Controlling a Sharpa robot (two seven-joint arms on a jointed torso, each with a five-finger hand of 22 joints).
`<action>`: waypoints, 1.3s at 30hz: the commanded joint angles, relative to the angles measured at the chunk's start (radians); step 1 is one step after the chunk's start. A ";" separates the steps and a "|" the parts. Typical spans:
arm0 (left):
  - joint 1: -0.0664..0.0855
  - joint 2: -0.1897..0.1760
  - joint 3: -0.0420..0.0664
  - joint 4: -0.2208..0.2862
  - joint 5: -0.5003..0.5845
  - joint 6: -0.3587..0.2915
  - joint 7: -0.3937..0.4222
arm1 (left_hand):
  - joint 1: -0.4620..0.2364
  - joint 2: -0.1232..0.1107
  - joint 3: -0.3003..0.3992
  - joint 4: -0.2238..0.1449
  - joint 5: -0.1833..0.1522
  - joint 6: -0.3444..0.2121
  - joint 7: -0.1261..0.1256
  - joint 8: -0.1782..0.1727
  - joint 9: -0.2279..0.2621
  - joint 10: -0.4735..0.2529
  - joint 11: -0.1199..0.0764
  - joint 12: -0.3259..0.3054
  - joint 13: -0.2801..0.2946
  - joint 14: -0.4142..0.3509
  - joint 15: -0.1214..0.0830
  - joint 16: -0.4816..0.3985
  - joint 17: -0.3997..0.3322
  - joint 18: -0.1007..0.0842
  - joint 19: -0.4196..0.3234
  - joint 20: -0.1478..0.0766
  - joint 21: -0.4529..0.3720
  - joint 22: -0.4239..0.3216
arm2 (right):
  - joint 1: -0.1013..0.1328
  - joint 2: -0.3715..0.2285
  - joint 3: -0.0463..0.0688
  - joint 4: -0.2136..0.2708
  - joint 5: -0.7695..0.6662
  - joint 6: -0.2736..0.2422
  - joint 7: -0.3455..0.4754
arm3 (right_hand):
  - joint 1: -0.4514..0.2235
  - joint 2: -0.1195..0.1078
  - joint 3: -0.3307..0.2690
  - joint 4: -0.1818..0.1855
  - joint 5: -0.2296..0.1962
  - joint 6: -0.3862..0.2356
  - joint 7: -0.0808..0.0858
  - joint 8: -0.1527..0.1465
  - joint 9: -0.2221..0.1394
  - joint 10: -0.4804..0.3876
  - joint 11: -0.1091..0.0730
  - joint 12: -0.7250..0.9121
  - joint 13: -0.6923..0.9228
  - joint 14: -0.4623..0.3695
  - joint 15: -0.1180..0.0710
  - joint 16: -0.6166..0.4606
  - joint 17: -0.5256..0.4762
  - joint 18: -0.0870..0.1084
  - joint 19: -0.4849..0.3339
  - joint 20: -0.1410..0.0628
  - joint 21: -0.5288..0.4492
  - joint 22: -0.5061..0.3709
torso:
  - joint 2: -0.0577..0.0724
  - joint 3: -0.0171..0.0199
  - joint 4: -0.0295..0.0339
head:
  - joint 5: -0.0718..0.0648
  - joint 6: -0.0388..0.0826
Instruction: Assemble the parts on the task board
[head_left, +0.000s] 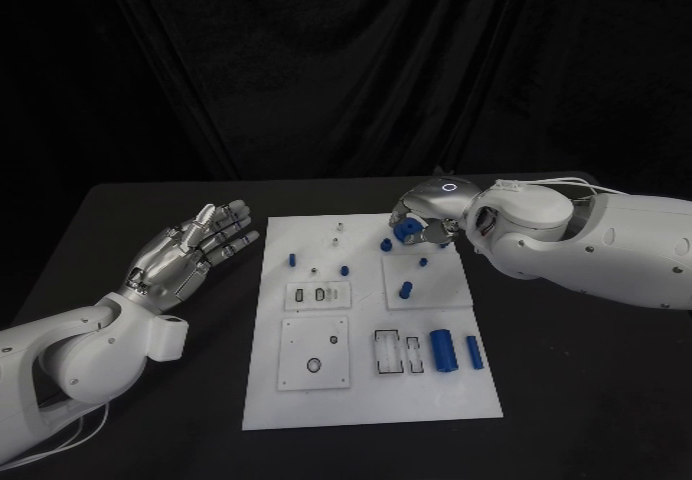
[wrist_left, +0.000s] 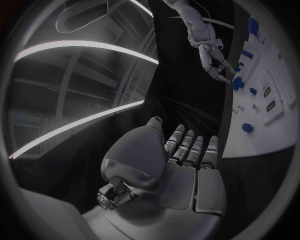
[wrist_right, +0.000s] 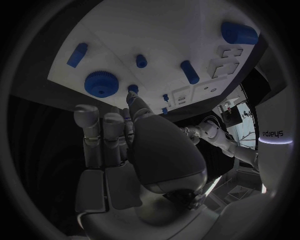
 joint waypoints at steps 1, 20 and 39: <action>0.001 -0.002 0.002 0.005 0.009 -0.004 0.249 | 0.001 0.003 0.007 -0.001 0.004 0.011 -0.002 0.005 0.002 0.006 0.008 0.008 0.001 0.003 0.004 0.007 0.002 -0.003 -0.006 -0.003 -0.002 0.000 | -0.003 -0.003 0.001 0.009 -0.024 -0.020 -0.011 | -0.002 -0.010 0.005 -0.001 -0.005 0.002 -0.006 -0.005 0.001 0.007 0.000 -0.004 0.002 0.005 0.000 0.006 0.001 -0.007 0.005 -0.002 0.006 0.001 | 0.001 -0.0012 0.0016 | 0.006 -0.005; 0.001 -0.013 0.002 0.009 0.010 0.003 0.249 | 0.002 0.003 0.013 -0.003 0.010 0.023 0.000 0.008 0.003 0.010 0.012 0.014 0.002 0.003 0.006 0.009 0.002 -0.005 -0.007 -0.003 -0.002 -0.001 | -0.048 0.039 0.001 -0.026 -0.024 -0.049 0.001 | 0.011 -0.028 0.078 0.008 0.055 -0.003 0.005 -0.049 -0.001 0.062 0.004 -0.052 0.000 0.058 0.017 0.071 0.159 -0.027 0.065 0.011 0.076 0.127 | 0.000 -0.0040 -0.0010 | 0.022 -0.028; 0.001 -0.004 0.002 -0.008 0.018 0.017 0.238 | 0.022 0.000 0.039 -0.011 0.051 0.041 0.005 0.014 0.004 0.018 0.025 0.031 0.002 0.004 0.015 0.016 0.003 -0.013 -0.006 -0.002 0.000 0.000 | -0.072 0.091 0.002 -0.082 -0.024 -0.076 0.011 | 0.015 -0.035 0.137 0.008 0.069 -0.002 -0.013 -0.069 -0.002 0.075 0.013 -0.093 -0.001 0.048 0.032 0.067 0.151 -0.025 0.053 0.026 0.077 0.131 | 0.000 -0.0054 0.0011 | 0.017 -0.028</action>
